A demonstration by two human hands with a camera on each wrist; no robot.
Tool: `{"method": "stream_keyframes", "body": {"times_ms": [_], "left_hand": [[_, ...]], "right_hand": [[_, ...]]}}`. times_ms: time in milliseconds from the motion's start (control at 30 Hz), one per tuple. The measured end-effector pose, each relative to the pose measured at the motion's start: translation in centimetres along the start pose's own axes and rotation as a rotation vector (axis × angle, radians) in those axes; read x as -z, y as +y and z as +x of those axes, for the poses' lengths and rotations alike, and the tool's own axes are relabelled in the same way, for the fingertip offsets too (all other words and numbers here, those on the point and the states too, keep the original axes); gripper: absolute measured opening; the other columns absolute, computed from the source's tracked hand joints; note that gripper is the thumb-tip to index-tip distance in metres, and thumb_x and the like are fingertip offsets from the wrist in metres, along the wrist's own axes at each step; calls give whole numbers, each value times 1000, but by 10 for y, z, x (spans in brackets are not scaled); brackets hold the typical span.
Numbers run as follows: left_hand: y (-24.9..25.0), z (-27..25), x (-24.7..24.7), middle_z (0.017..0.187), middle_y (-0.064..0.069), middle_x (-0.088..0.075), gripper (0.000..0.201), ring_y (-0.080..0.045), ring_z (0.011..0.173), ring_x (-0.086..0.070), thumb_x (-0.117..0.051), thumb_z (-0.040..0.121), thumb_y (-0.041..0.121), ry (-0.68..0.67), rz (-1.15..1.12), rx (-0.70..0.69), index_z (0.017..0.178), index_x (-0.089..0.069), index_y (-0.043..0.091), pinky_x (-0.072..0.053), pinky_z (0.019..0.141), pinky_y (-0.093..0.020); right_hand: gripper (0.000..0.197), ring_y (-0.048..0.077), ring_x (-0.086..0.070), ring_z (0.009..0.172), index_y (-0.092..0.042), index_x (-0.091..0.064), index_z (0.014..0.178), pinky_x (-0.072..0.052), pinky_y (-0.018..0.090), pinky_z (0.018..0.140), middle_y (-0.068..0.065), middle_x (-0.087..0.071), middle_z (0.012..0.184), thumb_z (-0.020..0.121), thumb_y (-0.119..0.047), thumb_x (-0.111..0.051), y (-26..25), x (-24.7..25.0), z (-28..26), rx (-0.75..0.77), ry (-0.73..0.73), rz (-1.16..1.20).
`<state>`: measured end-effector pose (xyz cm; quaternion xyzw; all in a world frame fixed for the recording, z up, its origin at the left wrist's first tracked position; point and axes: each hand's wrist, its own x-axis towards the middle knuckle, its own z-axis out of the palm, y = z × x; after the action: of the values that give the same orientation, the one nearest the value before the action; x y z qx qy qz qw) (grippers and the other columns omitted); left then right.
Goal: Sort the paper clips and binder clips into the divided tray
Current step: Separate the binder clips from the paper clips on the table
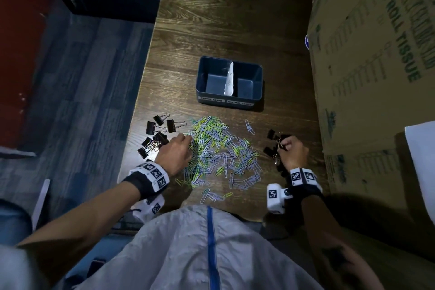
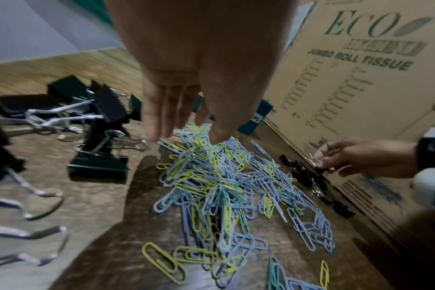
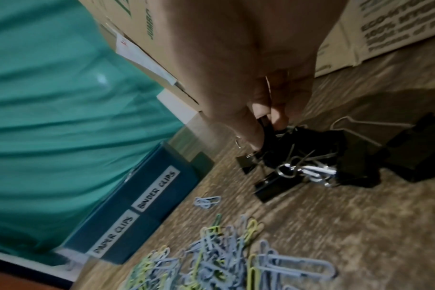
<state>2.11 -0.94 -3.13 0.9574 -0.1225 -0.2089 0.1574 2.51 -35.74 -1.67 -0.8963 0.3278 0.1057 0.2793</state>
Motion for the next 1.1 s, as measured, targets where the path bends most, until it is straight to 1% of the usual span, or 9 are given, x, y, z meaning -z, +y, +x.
{"method": "stream_keyframes", "body": {"times_ms": [67,200,267,400,500,600,700,967,1100], "left_hand": [[13,3,-3,133,-13,-42,56,-28,112,-52,-59,92,32,-80,67,106,138,-34,12,-53,82,-38],[29,12,-9,139,-15,-32,57,-32,125,-39,-60,93,25,-162,36,227,138,-30,7,-47,93,-42],[32,15,-16,140,-16,-31,58,-31,127,-36,-61,93,21,-158,15,204,139,-29,6,-48,94,-42],[36,8,-25,136,-12,-38,57,-25,116,-44,-58,93,30,-128,21,-29,140,-32,12,-54,83,-35],[31,6,-23,136,-12,-39,56,-25,119,-45,-57,92,31,-6,77,-59,139,-33,14,-54,87,-35],[26,13,-18,139,-16,-34,55,-30,124,-42,-52,94,39,-4,43,154,138,-30,15,-50,96,-42],[27,20,-22,146,-21,-25,65,-36,130,-35,-47,96,46,-69,82,238,145,-19,14,-50,96,-45],[36,20,-31,145,-16,-32,53,-32,127,-35,-49,96,28,-111,18,-83,144,-31,11,-52,91,-44],[33,33,-20,135,-13,-42,41,-26,122,-41,-51,95,32,33,-89,-17,131,-46,13,-49,97,-41]], "right_hand": [[26,30,-65,102,-27,-64,89,-52,35,85,6,-71,102,83,-2,-72,3,1,1,-2,21,-22],[17,30,-62,93,-15,-67,95,-41,30,71,12,-62,106,83,-3,-71,-2,-7,-17,126,181,-29],[14,24,-58,84,-12,-66,93,-40,29,68,10,-61,101,84,-4,-72,-6,-16,-33,244,206,-41],[15,18,-60,75,-13,-67,96,-45,26,58,5,-64,93,85,-6,-72,1,-39,-48,440,-47,-104],[14,30,-64,80,-15,-59,96,-53,36,66,11,-64,99,90,-23,-68,4,-42,-56,334,-77,-205],[53,39,-63,107,-9,-47,129,-46,39,77,19,-60,127,96,-49,-58,4,-40,-63,44,-157,-376],[83,45,-47,130,-6,-20,149,-45,49,98,23,-38,151,93,-50,-62,4,-52,-70,-106,-334,-295],[57,35,-55,117,-20,-44,133,-48,39,88,15,-46,136,86,-26,-75,-26,-87,-77,140,-371,-194],[26,25,-62,102,-31,-56,100,-55,42,86,1,-55,121,85,-18,-72,-33,-77,-58,223,-379,-179]]}}
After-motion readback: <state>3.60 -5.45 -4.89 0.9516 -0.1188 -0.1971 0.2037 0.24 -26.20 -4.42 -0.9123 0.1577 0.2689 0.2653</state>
